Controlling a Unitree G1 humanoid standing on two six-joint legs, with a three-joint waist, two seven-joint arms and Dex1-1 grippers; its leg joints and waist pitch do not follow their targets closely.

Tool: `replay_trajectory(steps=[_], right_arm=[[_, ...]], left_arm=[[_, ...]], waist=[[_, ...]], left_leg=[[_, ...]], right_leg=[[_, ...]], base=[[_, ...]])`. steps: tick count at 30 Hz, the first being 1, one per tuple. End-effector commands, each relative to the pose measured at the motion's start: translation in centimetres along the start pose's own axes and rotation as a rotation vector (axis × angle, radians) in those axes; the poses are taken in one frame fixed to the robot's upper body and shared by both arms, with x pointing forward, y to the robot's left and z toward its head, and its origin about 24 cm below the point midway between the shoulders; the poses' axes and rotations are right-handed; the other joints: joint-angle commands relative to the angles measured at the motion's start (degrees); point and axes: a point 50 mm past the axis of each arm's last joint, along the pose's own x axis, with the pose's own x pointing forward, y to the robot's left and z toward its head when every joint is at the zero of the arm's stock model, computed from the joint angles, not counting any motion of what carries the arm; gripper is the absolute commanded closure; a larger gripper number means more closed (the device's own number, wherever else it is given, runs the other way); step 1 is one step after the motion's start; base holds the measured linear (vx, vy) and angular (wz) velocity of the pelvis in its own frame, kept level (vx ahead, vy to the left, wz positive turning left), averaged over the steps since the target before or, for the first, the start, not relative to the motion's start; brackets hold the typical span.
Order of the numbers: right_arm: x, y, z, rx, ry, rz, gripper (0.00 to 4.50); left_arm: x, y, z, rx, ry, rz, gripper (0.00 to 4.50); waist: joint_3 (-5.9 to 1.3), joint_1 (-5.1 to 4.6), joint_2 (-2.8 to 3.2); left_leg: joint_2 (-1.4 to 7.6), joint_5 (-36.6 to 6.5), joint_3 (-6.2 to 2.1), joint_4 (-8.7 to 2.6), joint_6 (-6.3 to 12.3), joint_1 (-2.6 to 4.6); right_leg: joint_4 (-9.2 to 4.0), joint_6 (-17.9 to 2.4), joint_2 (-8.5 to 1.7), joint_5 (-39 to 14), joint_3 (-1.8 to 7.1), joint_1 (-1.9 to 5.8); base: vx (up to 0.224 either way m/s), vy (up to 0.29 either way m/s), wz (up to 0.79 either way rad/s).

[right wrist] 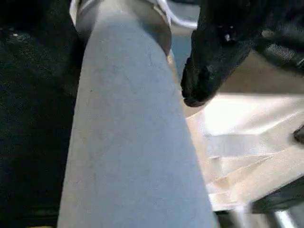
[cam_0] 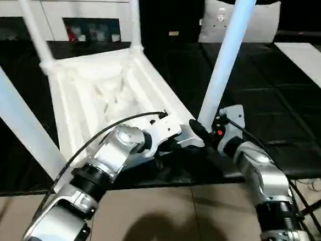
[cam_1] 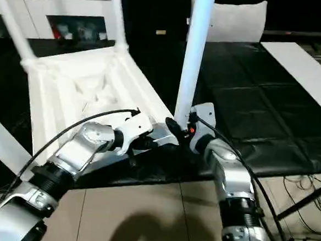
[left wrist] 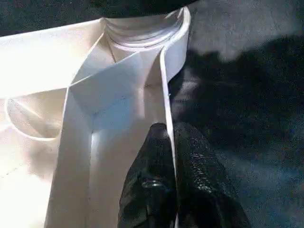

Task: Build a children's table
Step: Rotate leg to tighten

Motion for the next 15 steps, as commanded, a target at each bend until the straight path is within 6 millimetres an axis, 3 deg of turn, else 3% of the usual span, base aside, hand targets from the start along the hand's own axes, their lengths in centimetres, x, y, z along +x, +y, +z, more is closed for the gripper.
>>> replay_trajectory(steps=[1,6,8,10,12,13,15], right_arm=[[0.0,0.7,0.1,-0.003,-0.011,0.075,0.81],[-2.6,-0.2,0.6,-0.100,0.035,0.234,0.52],[-2.7,-0.2,0.7,-0.106,0.039,0.251,0.52],[-4.1,-0.1,1.0,-0.139,0.080,0.409,0.52],[-4.3,0.0,1.1,-0.142,0.086,0.436,0.52],[-4.3,0.0,1.1,-0.142,0.086,0.436,0.78],[-4.4,0.0,1.0,-0.152,0.106,0.472,0.86]], left_arm=[[0.3,-0.7,-0.4,0.040,0.019,-0.061,4.50],[-1.0,-0.8,-1.8,0.119,0.045,-0.180,4.50],[-1.1,-0.9,-1.9,0.129,0.048,-0.194,4.50],[-2.0,-1.4,-2.4,0.229,0.043,-0.337,4.50],[-2.2,-1.5,-2.4,0.246,0.040,-0.363,4.50],[-2.2,-1.5,-2.4,0.246,0.040,-0.363,4.50],[-2.3,-1.6,-2.5,0.270,0.046,-0.395,4.50]], waist=[[-3.64,0.34,-0.56],[-3.58,0.87,-0.52],[-3.44,0.90,-0.54],[-3.36,1.16,-0.91],[-3.29,1.38,-0.60],[-3.39,1.45,-0.65],[-3.37,1.54,-0.65]], left_leg=[[-0.53,-14.2,1.15,-3.02,3.21,0.67],[-0.38,-13.6,1.21,-2.98,3.89,0.83],[-0.39,-14.7,1.21,-3.09,3.51,0.79],[-0.42,-16.6,1.16,-3.15,3.65,0.88],[-0.06,-17.1,1.20,-3.31,3.40,0.98],[-0.06,-16.7,1.24,-3.22,3.16,1.01],[-0.05,-16.2,1.31,-3.20,3.03,1.06]], right_leg=[[-3.71,-12.6,0.79,-3.8,-0.61,2.51],[-3.57,-13.5,0.74,-2.9,-0.66,2.74],[-3.64,-13.6,0.68,-4.8,-0.71,2.59],[-3.99,-12.9,0.59,-8.6,-0.76,2.64],[-3.93,-12.6,0.50,-9.4,-0.58,2.39],[-3.74,-13.1,0.55,-8.4,-0.63,2.43],[-3.62,-13.6,0.58,-7.3,-0.63,2.27]], base=[[0.000,0.000,0.00],[0.000,0.000,0.00],[0.000,0.000,0.00],[0.000,0.000,0.00],[0.000,0.000,0.00],[0.000,0.000,0.00],[0.000,0.000,0.00]])
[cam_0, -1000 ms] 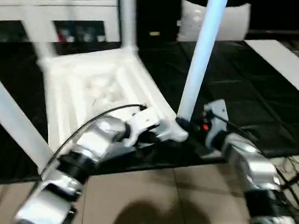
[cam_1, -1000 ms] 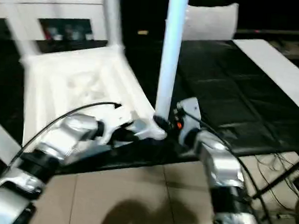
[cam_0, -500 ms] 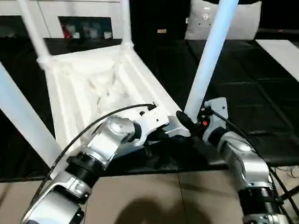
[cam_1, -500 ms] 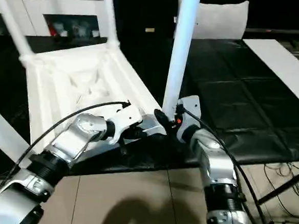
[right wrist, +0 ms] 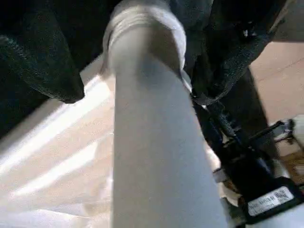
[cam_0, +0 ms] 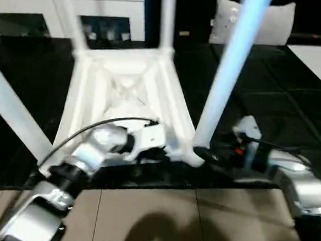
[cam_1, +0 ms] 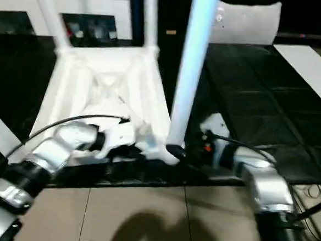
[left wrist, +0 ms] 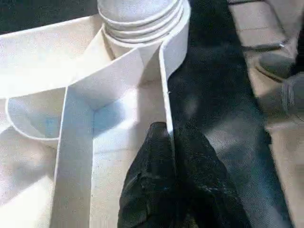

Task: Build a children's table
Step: Rotate leg to tighten

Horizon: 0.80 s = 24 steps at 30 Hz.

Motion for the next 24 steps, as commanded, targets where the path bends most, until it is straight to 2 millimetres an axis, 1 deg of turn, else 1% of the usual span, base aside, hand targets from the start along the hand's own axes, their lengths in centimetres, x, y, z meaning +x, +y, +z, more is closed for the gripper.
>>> replay_trajectory(steps=[1,2,3,4,5,6,7,8,9,12,13,14,15,16,17,20,24], right_arm=[[0.1,0.6,0.2,-0.016,0.030,0.117,0.92],[0.1,0.6,0.2,-0.016,0.030,0.117,0.92],[0.1,0.8,0.2,-0.016,0.048,0.167,1.21],[0.2,1.3,0.2,-0.006,0.064,0.233,1.29],[0.2,1.3,0.2,-0.006,0.064,0.233,1.30],[0.2,1.3,0.2,-0.003,0.065,0.246,1.34],[0.3,1.6,0.1,0.008,0.067,0.272,1.47],[0.3,1.6,0.1,0.008,0.067,0.272,1.63],[0.3,1.8,0.0,0.020,0.069,0.297,1.73],[0.1,2.0,0.0,0.032,0.073,0.320,1.76],[0.1,2.1,0.0,0.034,0.074,0.326,2.04],[0.1,2.1,0.0,0.034,0.074,0.327,2.13],[0.0,2.1,0.0,0.038,0.076,0.335,2.13],[0.0,2.1,-0.1,0.043,0.078,0.345,2.23],[0.0,2.1,-0.1,0.044,0.078,0.348,2.23],[-0.1,2.3,-0.1,0.061,0.072,0.365,2.32],[0.3,2.3,0.2,0.088,0.026,0.339,2.34]], left_arm=[[1.1,-1.6,-0.3,0.091,0.057,-0.192,4.50],[1.1,-1.6,-0.3,0.091,0.057,-0.192,4.50],[1.1,-1.9,-0.3,0.119,0.070,-0.242,4.50],[0.9,-2.2,-0.2,0.161,0.079,-0.304,4.50],[0.9,-2.2,-0.2,0.161,0.079,-0.304,4.50],[0.9,-2.2,-0.1,0.167,0.077,-0.313,4.50],[0.8,-2.3,0.1,0.163,0.067,-0.325,4.50],[0.8,-2.3,0.1,0.163,0.067,-0.325,4.50],[0.8,-2.3,0.2,0.166,0.058,-0.335,4.50],[0.7,-2.3,0.1,0.167,0.050,-0.342,4.50],[0.7,-2.3,0.1,0.168,0.048,-0.345,4.50],[0.7,-2.3,0.1,0.168,0.048,-0.345,4.50],[0.7,-2.4,0.0,0.166,0.046,-0.347,4.50],[0.7,-2.4,0.0,0.163,0.045,-0.351,4.50],[0.7,-2.4,-0.1,0.162,0.044,-0.352,4.50],[0.6,-2.4,-0.2,0.142,0.039,-0.356,4.50],[0.5,-2.2,-0.3,0.065,0.013,-0.317,4.50]], waist=[[-3.53,-0.08,-1.07],[-3.50,0.01,-0.97],[-3.42,0.12,-0.87],[-3.50,0.42,-0.83],[-3.50,0.42,-0.83],[-3.46,0.62,-0.86],[-3.50,0.92,-0.89],[-3.48,1.02,-0.91],[-3.46,0.99,-1.03],[-3.46,0.89,-1.07],[-3.45,0.91,-1.02],[-3.50,0.92,-1.01],[-3.55,0.93,-1.14],[-3.53,0.98,-1.16],[-3.55,0.98,-1.14],[-3.60,1.03,-1.15],[-3.55,1.01,-1.14]], left_leg=[[-0.12,-15.8,1.27,-3.20,3.25,1.08],[-0.09,-15.8,1.28,-3.24,3.43,1.11],[-0.02,-15.6,1.34,-3.27,3.57,1.06],[0.06,-15.4,1.37,-3.25,3.72,1.14],[0.06,-15.4,1.37,-3.25,3.72,1.14],[0.10,-15.1,1.48,-3.16,3.77,1.18],[0.16,-15.0,1.54,-3.11,3.86,1.28],[0.15,-14.5,1.51,-3.14,3.79,1.18],[0.11,-14.6,1.50,-3.16,3.65,1.08],[0.07,-15.3,1.43,-3.23,3.19,1.02],[0.11,-15.4,1.42,-3.27,3.06,1.09],[0.11,-15.2,1.41,-3.22,3.08,1.11],[0.07,-14.5,1.44,-3.12,3.19,1.00],[0.04,-14.2,1.43,-3.11,3.23,0.98],[0.02,-14.0,1.45,-3.08,3.33,1.04],[0.03,-13.4,1.49,-2.99,3.77,1.00],[0.02,-13.6,1.52,-3.01,3.66,1.06]], right_leg=[[-3.49,-13.7,0.64,-7.4,-0.55,2.28],[-3.54,-13.7,0.67,-7.7,-0.59,2.28],[-3.51,-13.8,0.60,-7.6,-0.57,2.23],[-3.37,-14.0,0.54,-7.3,-0.57,2.26],[-3.37,-14.0,0.54,-7.3,-0.57,2.26],[-3.34,-14.3,0.52,-6.7,-0.50,2.15],[-3.27,-14.5,0.49,-6.2,-0.48,2.11],[-3.16,-14.5,0.45,-6.0,-0.52,2.19],[-3.14,-14.5,0.44,-6.4,-0.54,2.24],[-3.21,-14.1,0.36,-7.9,-0.56,2.27],[-3.27,-14.0,0.34,-8.4,-0.54,2.23],[-3.24,-14.1,0.34,-8.1,-0.53,2.23],[-3.13,-14.1,0.35,-6.9,-0.52,2.29],[-3.11,-14.0,0.36,-6.8,-0.54,2.33],[-3.13,-14.0,0.41,-6.7,-0.54,2.30],[-2.96,-14.6,0.40,-5.6,-0.59,2.33],[-3.04,-14.6,0.38,-6.7,-0.56,2.30]], base=[[0.000,0.000,0.00],[0.000,0.000,0.00],[0.000,0.000,0.00],[0.000,0.000,0.00],[0.000,0.000,0.00],[0.000,0.000,0.00],[0.000,0.000,0.00],[0.000,0.000,0.00],[0.000,0.000,0.00],[0.000,0.000,0.00],[0.000,0.000,0.00],[0.000,0.000,0.00],[0.000,0.000,0.00],[0.000,0.000,0.00],[0.000,0.000,0.00],[0.000,0.000,0.00],[0.000,0.000,0.00]])
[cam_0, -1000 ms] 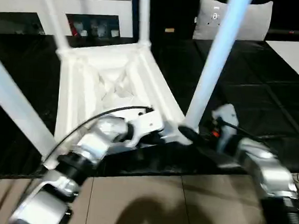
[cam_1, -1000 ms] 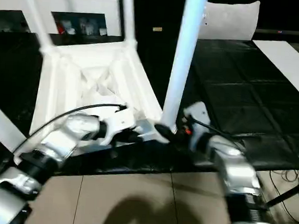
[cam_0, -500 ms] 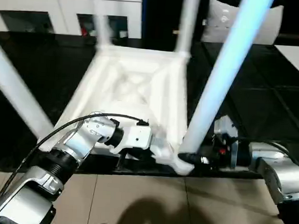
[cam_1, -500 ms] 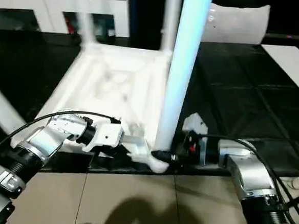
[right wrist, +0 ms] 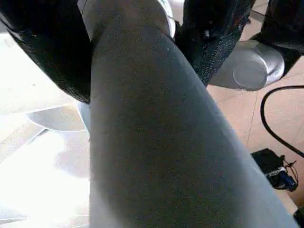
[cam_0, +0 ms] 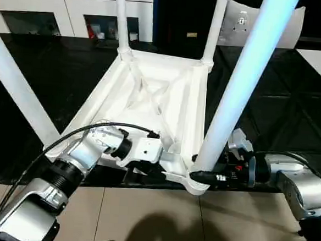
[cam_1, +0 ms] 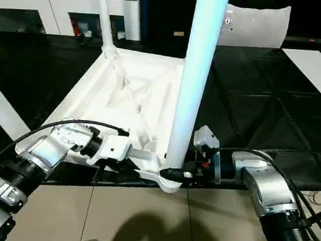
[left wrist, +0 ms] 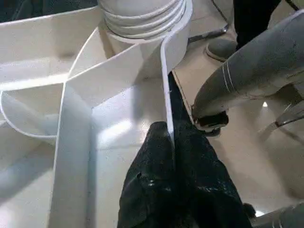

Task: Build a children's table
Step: Rotate leg to tighten

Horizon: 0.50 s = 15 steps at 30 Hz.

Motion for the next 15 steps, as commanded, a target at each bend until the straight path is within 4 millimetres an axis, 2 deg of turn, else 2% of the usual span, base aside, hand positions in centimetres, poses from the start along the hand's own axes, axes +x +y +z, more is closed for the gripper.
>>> replay_trajectory(steps=[1,3,5,6,7,8,9,10,12,13,14,15], right_arm=[[0.4,-0.1,0.6,0.038,-0.082,-0.025,2.34],[0.8,-0.5,0.6,0.039,-0.085,-0.078,2.34],[1.5,-1.5,0.6,0.048,-0.091,-0.209,2.34],[1.8,-1.9,0.6,0.054,-0.097,-0.258,2.34],[2.6,-2.9,0.7,0.073,-0.111,-0.377,2.34],[2.6,-2.9,0.7,0.073,-0.111,-0.377,2.36],[3.2,-3.3,0.8,0.089,-0.123,-0.424,2.37],[3.6,-3.5,1.0,0.106,-0.133,-0.456,2.38],[4.5,-4.0,1.3,0.136,-0.154,-0.511,2.40],[5.0,-4.5,1.5,0.154,-0.161,-0.561,2.42],[5.4,-4.7,1.6,0.166,-0.165,-0.596,2.42],[5.9,-5.0,1.8,0.177,-0.173,-0.615,2.42]], left_arm=[[1.3,-0.9,-0.3,-0.053,-0.007,-0.074,4.50],[1.3,-0.8,-0.3,-0.076,-0.018,-0.052,4.50],[1.4,-0.5,-0.1,-0.126,-0.048,-0.001,4.50],[1.4,-0.4,0.0,-0.147,-0.058,0.020,4.50],[1.5,0.0,0.4,-0.206,-0.088,0.080,4.50],[1.5,0.0,0.4,-0.206,-0.088,0.080,4.50],[1.7,0.3,0.6,-0.240,-0.102,0.118,4.50],[1.8,0.5,0.8,-0.263,-0.112,0.149,4.50],[2.0,0.9,1.1,-0.303,-0.122,0.208,4.50],[2.2,1.3,1.3,-0.320,-0.124,0.255,4.50],[2.3,1.5,1.5,-0.333,-0.124,0.288,4.50],[2.7,1.8,1.8,-0.343,-0.121,0.323,4.50]], waist=[[-3.57,-0.34,-0.93],[-3.42,-0.50,-0.97],[-3.20,-0.95,-0.93],[-3.04,-1.38,-1.00],[-2.94,-2.39,-1.29],[-2.94,-2.39,-1.29],[-2.95,-3.08,-1.24],[-2.87,-3.78,-1.11],[-3.03,-4.60,-1.31],[-3.07,-5.11,-1.20],[-3.14,-5.69,-1.29],[-3.20,-5.83,-1.66]], left_leg=[[0.00,-13.6,1.33,-3.23,3.38,1.09],[-0.10,-14.8,1.28,-3.39,2.83,1.07],[-0.20,-17.0,1.15,-3.71,1.75,0.90],[-0.25,-18.6,1.09,-3.89,0.71,0.91],[-0.44,-21.0,0.82,-4.13,-0.65,0.85],[-0.44,-21.0,0.82,-4.13,-0.65,0.85],[-0.62,-21.4,0.49,-4.30,-1.33,0.56],[-0.57,-22.0,0.40,-4.43,-1.63,0.51],[-0.68,-22.4,0.36,-4.28,-1.46,0.56],[-0.73,-21.6,0.37,-4.23,-1.37,0.35],[-0.84,-21.2,0.40,-4.14,-1.19,0.27],[-0.81,-21.0,0.48,-4.06,-0.99,0.26]], right_leg=[[-3.16,-14.6,0.59,-7.0,-0.39,2.20],[-3.45,-14.0,0.59,-9.4,-0.42,2.08],[-3.67,-12.8,0.52,-13.5,-0.41,2.01],[-3.91,-11.8,0.51,-16.4,-0.38,1.83],[-4.17,-10.5,0.48,-20.9,-0.57,1.69],[-4.17,-10.5,0.48,-20.9,-0.57,1.69],[-4.31,-9.4,0.53,-22.7,-0.79,1.99],[-4.30,-9.1,0.55,-22.9,-0.82,1.82],[-4.52,-9.2,0.58,-22.7,-0.87,1.81],[-4.39,-9.6,0.64,-21.2,-0.89,1.82],[-4.51,-9.7,0.74,-20.4,-0.96,1.86],[-4.49,-9.9,0.76,-20.0,-0.97,1.84]], base=[[0.000,0.000,0.00],[0.000,0.000,0.00],[0.000,0.000,0.00],[0.000,0.000,0.00],[0.000,0.000,0.00],[0.000,0.000,0.00],[0.000,0.000,0.00],[0.000,0.000,0.00],[0.000,0.000,0.00],[0.000,0.000,0.00],[0.000,0.000,0.00],[0.000,0.000,0.00]])
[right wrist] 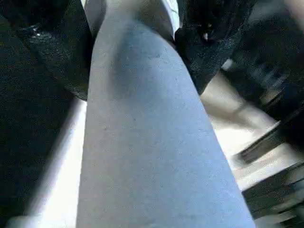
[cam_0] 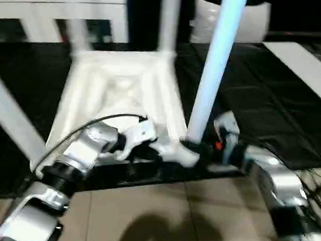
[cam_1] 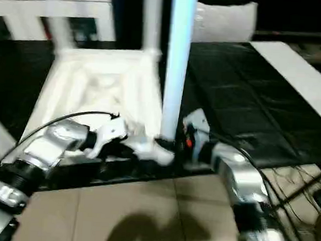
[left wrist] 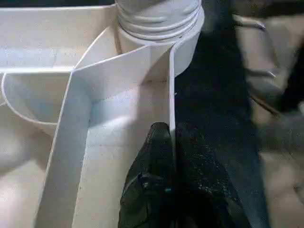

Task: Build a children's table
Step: Rotate leg to tighten

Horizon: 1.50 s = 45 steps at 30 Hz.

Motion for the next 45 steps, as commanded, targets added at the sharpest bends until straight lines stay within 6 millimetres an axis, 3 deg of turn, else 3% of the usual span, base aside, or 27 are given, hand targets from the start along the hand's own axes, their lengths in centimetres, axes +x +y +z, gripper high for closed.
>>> replay_trajectory(steps=[1,4,5,6,9,10,12,15,16,18,19,20,24,28,32,36,40,45], right_arm=[[2.1,0.3,0.2,0.049,0.009,-0.094,2.42],[3.0,0.6,0.2,0.059,0.006,-0.129,2.42],[3.0,0.6,0.1,0.055,0.008,-0.131,2.42],[3.0,0.7,0.1,0.051,0.010,-0.126,1.87],[2.8,0.7,0.0,0.035,0.003,-0.117,1.65],[2.5,0.5,0.1,0.025,-0.008,-0.115,1.40],[1.8,0.2,0.2,0.006,-0.033,-0.100,1.31],[0.6,0.0,0.3,-0.017,-0.060,-0.051,1.08],[0.0,-0.1,0.3,-0.023,-0.067,-0.023,1.08],[-0.7,-0.1,0.2,-0.033,-0.070,0.013,0.83],[-1.2,-0.1,0.2,-0.046,-0.065,0.035,0.83],[-2.3,-0.3,0.0,-0.072,-0.055,0.075,0.69],[-3.4,-0.7,0.0,-0.095,-0.046,0.096,0.43],[-5.9,-1.4,0.0,-0.127,0.022,0.207,0.01],[-6.6,-1.8,0.3,-0.168,0.049,0.233,0.01],[-7.3,-1.6,0.5,-0.192,0.102,0.325,0.01],[-7.7,-1.2,0.7,-0.171,0.116,0.422,0.40],[-7.3,-0.8,0.7,-0.166,0.127,0.488,0.83]], left_arm=[[2.4,-1.7,2.4,0.018,-0.077,-0.046,4.50],[3.4,-1.6,3.3,-0.006,-0.088,0.033,4.50],[3.6,-1.6,3.5,-0.009,-0.092,0.042,4.50],[3.8,-1.6,3.7,-0.011,-0.091,0.051,4.50],[3.9,-1.4,3.8,0.001,-0.075,0.077,4.50],[3.8,-1.3,3.6,0.005,-0.067,0.084,4.50],[3.5,-1.0,3.1,0.023,-0.049,0.091,4.50],[3.0,-0.7,2.4,0.052,-0.025,0.088,4.50],[2.8,-0.5,2.1,0.063,-0.017,0.083,4.50],[2.5,-0.4,1.9,0.081,-0.013,0.072,4.50],[2.3,-0.3,1.7,0.092,-0.011,0.064,4.50],[2.0,-0.3,1.4,0.119,-0.005,0.033,4.50],[1.6,-0.3,0.8,0.133,0.015,-0.003,4.50],[0.4,-0.3,-0.4,0.243,0.066,-0.117,4.50],[-0.1,-0.7,-0.9,0.288,0.077,-0.207,4.50],[-0.6,-1.1,-1.0,0.338,0.072,-0.289,4.50],[-0.8,-1.5,-1.0,0.370,0.073,-0.365,4.50],[-0.8,-2.0,-1.0,0.402,0.067,-0.411,4.50]], waist=[[-3.43,0.68,-0.89],[-3.60,0.78,-0.88],[-3.71,0.99,-1.42],[-3.73,1.14,-1.24],[-3.99,1.92,-0.73],[-4.02,2.24,-0.92],[-4.00,2.45,-0.80],[-3.92,3.11,-0.72],[-3.87,3.57,-0.38],[-3.83,3.72,-0.61],[-3.78,3.72,-0.19],[-3.65,3.79,-0.53],[-3.52,3.82,-0.48],[-3.66,4.07,-0.75],[-3.72,4.11,-0.76],[-3.79,4.79,-0.77],[-3.77,5.53,-0.81],[-3.76,6.26,-0.91]], left_leg=[[-0.78,-20.0,0.74,-3.90,-0.19,0.07],[-0.74,-18.5,0.94,-3.65,0.55,0.18],[-0.74,-17.5,1.11,-3.42,1.29,0.24],[-0.74,-16.6,1.08,-3.40,1.57,0.14],[-0.67,-12.3,1.22,-3.03,3.28,0.27],[-0.70,-10.8,1.32,-2.90,3.82,0.25],[-0.73,-10.3,1.31,-2.91,4.15,0.25],[-0.63,-11.8,1.33,-2.97,4.49,0.43],[-0.62,-12.3,1.26,-3.03,4.32,0.57],[-0.54,-13.3,1.29,-3.11,4.01,0.65],[-0.54,-13.8,1.26,-3.17,3.79,0.64],[-0.50,-15.6,1.18,-3.35,3.18,0.61],[-0.43,-17.3,1.11,-3.57,2.68,0.58],[-0.40,-16.8,1.09,-3.42,3.28,0.53],[-0.32,-15.1,1.25,-3.23,3.90,0.56],[-0.13,-14.3,1.34,-3.10,4.40,0.72],[0.06,-13.3,1.48,-3.04,5.24,0.71],[0.12,-13.6,1.56,-3.06,4.55,0.88]], right_leg=[[-4.57,-10.4,0.75,-18.3,-0.69,2.15],[-4.38,-11.5,0.87,-14.8,-0.69,2.15],[-4.40,-11.8,0.92,-13.5,-0.68,2.23],[-4.16,-12.0,0.87,-12.3,-0.65,2.36],[-3.60,-13.6,0.96,-5.4,-0.66,2.61],[-3.41,-14.1,1.01,-3.1,-0.68,2.74],[-3.37,-14.4,1.02,-2.2,-0.73,2.85],[-3.54,-14.2,0.99,-3.2,-0.76,2.95],[-3.59,-13.8,0.98,-4.0,-0.75,2.97],[-3.73,-13.6,0.99,-5.1,-0.75,2.91],[-3.67,-13.6,0.93,-5.4,-0.70,2.79],[-3.95,-13.1,0.95,-7.9,-0.82,2.84],[-4.13,-12.5,0.81,-10.6,-0.82,2.66],[-4.07,-12.6,0.76,-9.8,-0.83,2.84],[-3.71,-13.6,0.65,-8.2,-0.84,2.75],[-3.46,-14.5,0.68,-6.8,-0.87,2.83],[-3.09,-15.4,0.55,-5.3,-0.89,2.76],[-3.19,-15.1,0.46,-7.0,-0.76,2.62]], base=[[0.000,0.000,0.00],[0.000,0.000,0.00],[0.000,0.000,0.00],[0.000,0.000,0.00],[0.000,0.000,0.00],[0.000,0.000,0.00],[0.000,0.000,0.00],[0.000,0.000,0.00],[0.000,0.000,0.00],[0.000,0.000,0.00],[0.000,0.000,0.00],[0.000,0.000,0.00],[0.000,0.000,0.00],[0.000,0.000,0.00],[0.000,0.000,0.00],[0.000,0.000,0.00],[0.000,0.000,0.00],[0.000,0.000,0.00]])
